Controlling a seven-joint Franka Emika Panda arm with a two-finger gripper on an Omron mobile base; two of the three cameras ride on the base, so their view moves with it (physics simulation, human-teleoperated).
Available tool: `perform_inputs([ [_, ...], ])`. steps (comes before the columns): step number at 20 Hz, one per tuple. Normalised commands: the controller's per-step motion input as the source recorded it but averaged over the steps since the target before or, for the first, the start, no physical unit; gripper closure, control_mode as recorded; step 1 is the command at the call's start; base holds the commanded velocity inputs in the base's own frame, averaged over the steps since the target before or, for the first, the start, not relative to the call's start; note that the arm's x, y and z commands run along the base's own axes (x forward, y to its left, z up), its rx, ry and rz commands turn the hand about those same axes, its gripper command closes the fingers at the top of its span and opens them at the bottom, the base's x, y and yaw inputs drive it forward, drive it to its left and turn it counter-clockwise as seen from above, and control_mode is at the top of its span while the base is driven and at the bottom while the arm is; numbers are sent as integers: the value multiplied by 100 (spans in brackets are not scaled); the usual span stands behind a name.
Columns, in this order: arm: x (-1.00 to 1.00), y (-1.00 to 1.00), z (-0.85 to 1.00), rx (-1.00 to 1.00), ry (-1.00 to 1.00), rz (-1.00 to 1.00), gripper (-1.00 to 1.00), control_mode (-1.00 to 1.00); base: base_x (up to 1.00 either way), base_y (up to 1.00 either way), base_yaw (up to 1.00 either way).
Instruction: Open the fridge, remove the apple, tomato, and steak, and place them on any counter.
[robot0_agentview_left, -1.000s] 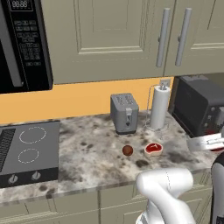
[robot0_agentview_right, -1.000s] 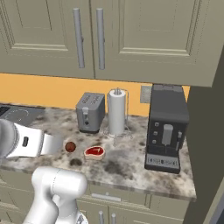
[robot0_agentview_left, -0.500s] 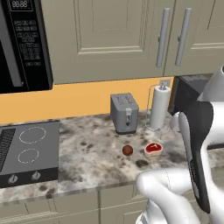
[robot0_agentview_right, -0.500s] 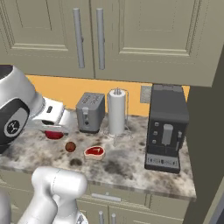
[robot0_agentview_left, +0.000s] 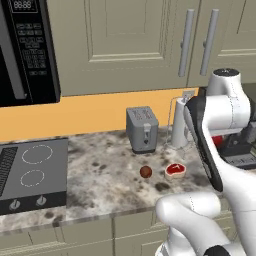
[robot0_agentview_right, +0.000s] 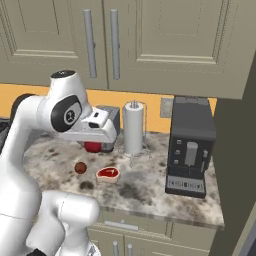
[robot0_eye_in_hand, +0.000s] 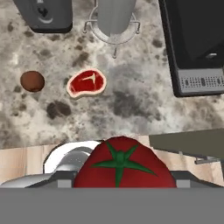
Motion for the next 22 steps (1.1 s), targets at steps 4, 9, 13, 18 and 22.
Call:
perform_inputs([
  [4,73,-47,-95,-1,13,0,100,-100,0,0,0],
  [9,64,-47,-97,0,13,0,100,-100,0,0,0],
  [13,57,-43,-94,0,10,0,100,-100,0,0,0],
  [18,46,-32,-82,0,11,0,100,-100,0,0,0],
  [22,16,-7,-49,0,9,0,100,-100,0,0,0],
])
